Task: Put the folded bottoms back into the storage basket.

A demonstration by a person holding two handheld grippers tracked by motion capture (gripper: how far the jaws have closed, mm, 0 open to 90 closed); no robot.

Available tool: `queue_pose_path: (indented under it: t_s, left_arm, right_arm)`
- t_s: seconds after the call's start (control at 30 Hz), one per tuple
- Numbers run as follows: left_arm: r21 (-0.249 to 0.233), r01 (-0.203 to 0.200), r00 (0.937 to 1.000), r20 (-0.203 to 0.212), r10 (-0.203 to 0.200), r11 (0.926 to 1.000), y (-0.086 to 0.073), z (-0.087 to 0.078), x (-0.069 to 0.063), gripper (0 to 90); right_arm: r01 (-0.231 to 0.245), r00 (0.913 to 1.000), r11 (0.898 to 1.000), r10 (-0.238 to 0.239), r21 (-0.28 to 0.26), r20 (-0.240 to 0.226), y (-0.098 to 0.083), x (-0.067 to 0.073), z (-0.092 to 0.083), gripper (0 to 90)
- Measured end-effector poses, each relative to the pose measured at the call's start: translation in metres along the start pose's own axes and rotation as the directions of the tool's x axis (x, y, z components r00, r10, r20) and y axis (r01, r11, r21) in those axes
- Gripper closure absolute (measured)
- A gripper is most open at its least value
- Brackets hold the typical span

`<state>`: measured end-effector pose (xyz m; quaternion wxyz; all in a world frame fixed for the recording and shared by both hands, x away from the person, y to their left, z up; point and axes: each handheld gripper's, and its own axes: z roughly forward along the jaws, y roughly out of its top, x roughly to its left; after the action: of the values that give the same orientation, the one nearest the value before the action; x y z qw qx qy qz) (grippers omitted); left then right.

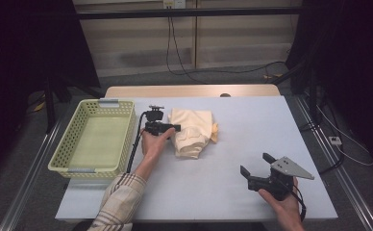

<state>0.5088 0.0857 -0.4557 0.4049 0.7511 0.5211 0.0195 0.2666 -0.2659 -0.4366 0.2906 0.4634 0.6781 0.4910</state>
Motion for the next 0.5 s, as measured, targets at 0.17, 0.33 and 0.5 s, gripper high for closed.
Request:
queue_pose_path:
  t_s: [0.17, 0.33, 0.5]
  left_arm:
    - [0.005, -0.012, 0.9999, 0.012, 0.012, 0.9999, -0.0012, 0.0053, -0.0042, 43.4]
    - [0.023, -0.05, 0.9987, 0.002, 0.05, 0.9985, 0.0002, 0.0079, -0.0091, 38.4]
    - [0.039, -0.042, 0.9986, 0.035, 0.04, 0.9984, 0.0015, 0.007, -0.005, 40.3]
  right_arm:
    - [0.002, 1.0, 1.0, -0.002, 0.0, 0.0, 0.0001, 0.0005, 0.0004, 6.5]
    - [0.004, 1.0, 1.0, -0.004, 0.002, -0.003, 0.0002, 0.0009, 0.0003, 6.7]
    - [0.0, 1.0, 1.0, 0.0, 0.005, -0.002, 0.0001, 0.0011, 0.0008, 6.9]
